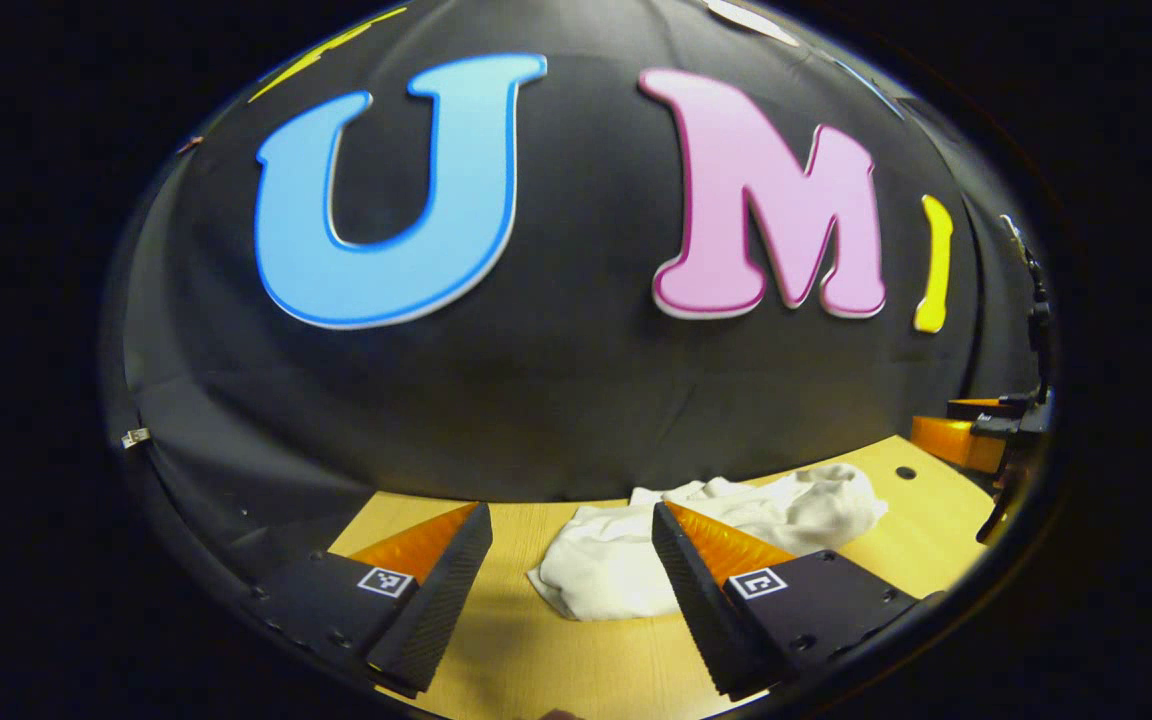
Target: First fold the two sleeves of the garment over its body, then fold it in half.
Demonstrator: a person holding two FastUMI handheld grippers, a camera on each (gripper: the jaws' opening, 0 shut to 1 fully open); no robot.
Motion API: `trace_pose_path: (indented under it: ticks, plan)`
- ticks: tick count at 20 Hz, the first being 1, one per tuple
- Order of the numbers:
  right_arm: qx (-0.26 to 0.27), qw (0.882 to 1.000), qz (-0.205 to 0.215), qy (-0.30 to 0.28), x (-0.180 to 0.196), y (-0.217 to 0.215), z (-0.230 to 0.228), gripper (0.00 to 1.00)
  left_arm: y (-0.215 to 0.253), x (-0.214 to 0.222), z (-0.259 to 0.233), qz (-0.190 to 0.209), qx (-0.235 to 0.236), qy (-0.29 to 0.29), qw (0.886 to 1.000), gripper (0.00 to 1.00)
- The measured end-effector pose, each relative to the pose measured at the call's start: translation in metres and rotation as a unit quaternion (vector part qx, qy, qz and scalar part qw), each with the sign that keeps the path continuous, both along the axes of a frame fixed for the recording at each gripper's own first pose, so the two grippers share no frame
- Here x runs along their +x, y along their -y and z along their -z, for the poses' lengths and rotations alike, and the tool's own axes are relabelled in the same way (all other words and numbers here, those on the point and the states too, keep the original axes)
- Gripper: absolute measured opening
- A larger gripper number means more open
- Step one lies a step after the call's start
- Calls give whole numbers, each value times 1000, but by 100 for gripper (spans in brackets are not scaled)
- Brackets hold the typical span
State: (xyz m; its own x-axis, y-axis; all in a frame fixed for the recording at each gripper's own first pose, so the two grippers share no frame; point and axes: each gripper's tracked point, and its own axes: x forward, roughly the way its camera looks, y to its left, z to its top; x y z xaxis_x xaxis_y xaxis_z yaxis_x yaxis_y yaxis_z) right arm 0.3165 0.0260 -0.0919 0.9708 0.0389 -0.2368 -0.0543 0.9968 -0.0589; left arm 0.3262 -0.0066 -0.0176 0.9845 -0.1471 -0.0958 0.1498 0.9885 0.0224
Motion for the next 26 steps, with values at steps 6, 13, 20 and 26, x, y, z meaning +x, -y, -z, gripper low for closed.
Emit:
trace_pose_path:
  ticks: [6,13,20,26]
  plan:
    - [-21,999,-24,37,-119,-13,-51,100,-1,-124,-56,36,-35,57,997,98]
    - [-4,998,-28,58,-235,-18,-89,98,-23,-243,-64,24,-55,67,996,99]
    - [8,999,-18,50,-322,-3,-84,98,-48,-309,-7,-11,-101,22,995,97]
    - [19,999,10,41,-369,30,-75,98,-52,-362,37,-42,-84,2,996,97]
